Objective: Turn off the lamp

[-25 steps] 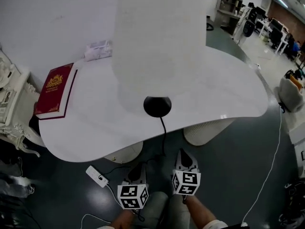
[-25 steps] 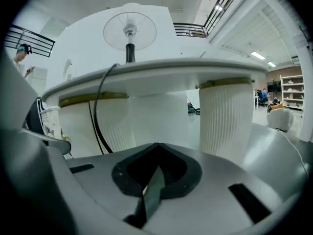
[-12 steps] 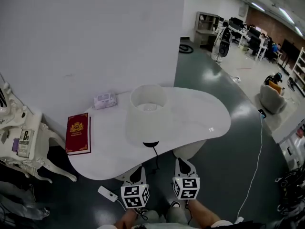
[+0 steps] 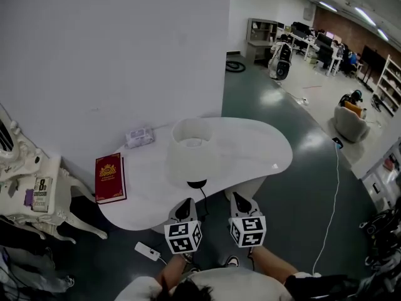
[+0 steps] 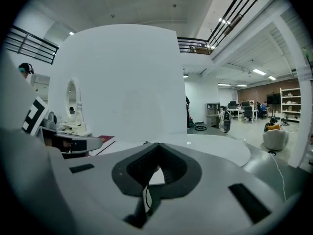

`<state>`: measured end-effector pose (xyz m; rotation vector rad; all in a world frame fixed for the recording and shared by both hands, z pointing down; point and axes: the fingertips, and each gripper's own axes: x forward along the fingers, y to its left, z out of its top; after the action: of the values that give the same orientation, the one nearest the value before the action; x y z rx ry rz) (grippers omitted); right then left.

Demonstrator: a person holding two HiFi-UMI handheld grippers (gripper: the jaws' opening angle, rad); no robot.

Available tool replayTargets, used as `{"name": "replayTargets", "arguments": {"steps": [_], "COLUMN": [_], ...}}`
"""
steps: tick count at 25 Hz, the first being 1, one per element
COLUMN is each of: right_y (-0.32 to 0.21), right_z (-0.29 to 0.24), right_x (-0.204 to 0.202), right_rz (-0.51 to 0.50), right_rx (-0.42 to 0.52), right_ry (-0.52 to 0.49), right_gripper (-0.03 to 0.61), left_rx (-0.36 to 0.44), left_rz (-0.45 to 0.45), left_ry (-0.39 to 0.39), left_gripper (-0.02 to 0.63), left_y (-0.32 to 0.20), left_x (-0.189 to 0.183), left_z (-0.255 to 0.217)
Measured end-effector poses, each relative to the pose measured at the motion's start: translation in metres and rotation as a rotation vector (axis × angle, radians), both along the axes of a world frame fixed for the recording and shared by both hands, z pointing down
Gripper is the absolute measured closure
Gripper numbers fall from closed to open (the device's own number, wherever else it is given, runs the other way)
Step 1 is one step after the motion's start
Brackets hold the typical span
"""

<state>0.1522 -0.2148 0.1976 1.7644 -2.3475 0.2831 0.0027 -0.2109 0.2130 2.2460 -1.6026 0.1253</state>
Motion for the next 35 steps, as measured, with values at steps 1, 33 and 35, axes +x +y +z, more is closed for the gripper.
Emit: {"name": "replayTargets", "arguments": {"steps": [1, 33, 35], "right_y": [0.0, 0.023, 0.025], "right_z": [-0.001, 0.008, 0.01], "right_x": [0.001, 0.013, 0.013], "right_rz": [-0.002, 0.063, 0.065], "right_rx": [0.004, -0.018, -0.022], "right_ry": [0.003, -0.053, -0.051], "right_gripper": [0.58, 0.58, 0.58], "left_rx": [0.01, 0.018, 0.015], "left_rz": [0.004, 0.037, 0.037], "left_ry": [0.001, 0.005, 0.007], "left_gripper": [0.606, 0.606, 0.606], "left_y": [0.0, 0.026, 0.027], "left_x": [0.004, 0.028, 0.028], "left_z": [-0.003, 0.003, 0.004]}}
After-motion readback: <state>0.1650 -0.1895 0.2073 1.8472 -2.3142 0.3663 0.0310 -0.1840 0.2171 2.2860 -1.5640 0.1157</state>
